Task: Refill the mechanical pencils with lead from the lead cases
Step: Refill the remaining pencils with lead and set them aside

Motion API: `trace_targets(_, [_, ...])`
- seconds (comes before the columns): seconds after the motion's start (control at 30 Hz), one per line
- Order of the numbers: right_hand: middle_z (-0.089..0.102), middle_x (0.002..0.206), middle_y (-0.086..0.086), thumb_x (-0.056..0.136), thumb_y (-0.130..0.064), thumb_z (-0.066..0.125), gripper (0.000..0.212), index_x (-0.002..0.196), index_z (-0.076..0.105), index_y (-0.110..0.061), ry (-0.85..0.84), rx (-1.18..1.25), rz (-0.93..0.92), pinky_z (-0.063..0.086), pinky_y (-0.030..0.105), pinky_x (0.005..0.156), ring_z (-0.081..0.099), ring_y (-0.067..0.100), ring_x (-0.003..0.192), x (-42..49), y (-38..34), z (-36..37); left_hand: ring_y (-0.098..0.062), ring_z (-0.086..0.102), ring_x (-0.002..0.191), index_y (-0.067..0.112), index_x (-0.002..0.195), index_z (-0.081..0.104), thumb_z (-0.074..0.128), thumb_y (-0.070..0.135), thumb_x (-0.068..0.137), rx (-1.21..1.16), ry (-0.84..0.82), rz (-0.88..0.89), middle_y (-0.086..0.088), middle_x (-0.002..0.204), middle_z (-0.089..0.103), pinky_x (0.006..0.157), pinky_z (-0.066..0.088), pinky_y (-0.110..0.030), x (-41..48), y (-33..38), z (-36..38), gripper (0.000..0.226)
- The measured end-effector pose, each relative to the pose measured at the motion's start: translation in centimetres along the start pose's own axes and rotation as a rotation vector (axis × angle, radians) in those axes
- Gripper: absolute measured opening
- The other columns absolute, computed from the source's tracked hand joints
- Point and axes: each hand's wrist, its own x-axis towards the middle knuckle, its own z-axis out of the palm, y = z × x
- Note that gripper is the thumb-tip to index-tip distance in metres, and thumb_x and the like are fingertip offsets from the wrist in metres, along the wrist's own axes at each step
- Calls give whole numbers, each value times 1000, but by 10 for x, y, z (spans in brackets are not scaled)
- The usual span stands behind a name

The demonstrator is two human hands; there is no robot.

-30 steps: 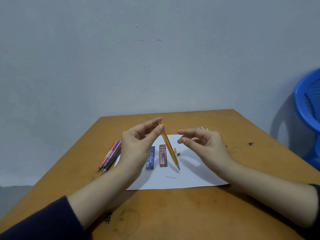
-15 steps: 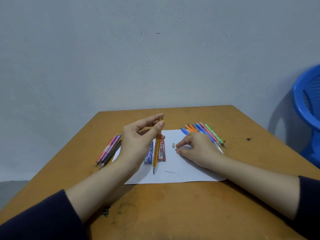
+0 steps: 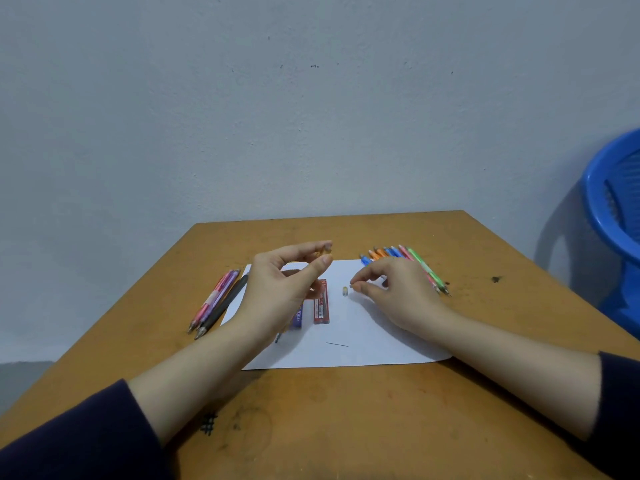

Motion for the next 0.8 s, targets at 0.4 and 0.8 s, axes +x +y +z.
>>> trace_targets(0.4, [61, 79, -15, 85, -12, 68, 6, 86, 73, -16, 293, 125, -230, 35, 3, 67, 53, -13, 76, -8, -7, -11, -14, 61, 53, 29, 95, 73, 78, 17, 75, 189, -34, 13, 9, 81, 70, 50, 45, -20, 2, -5, -4, 23])
trace_targets(0.8, [56, 76, -17, 80, -10, 64, 9, 83, 73, -11, 317, 101, -380, 35, 0, 70, 51, -16, 79, -8, -4, -5, -33, 65, 62, 22, 87, 74, 82, 18, 71, 246, -98, 91, 6, 77, 72, 58, 52, -43, -3, -3, -2, 19])
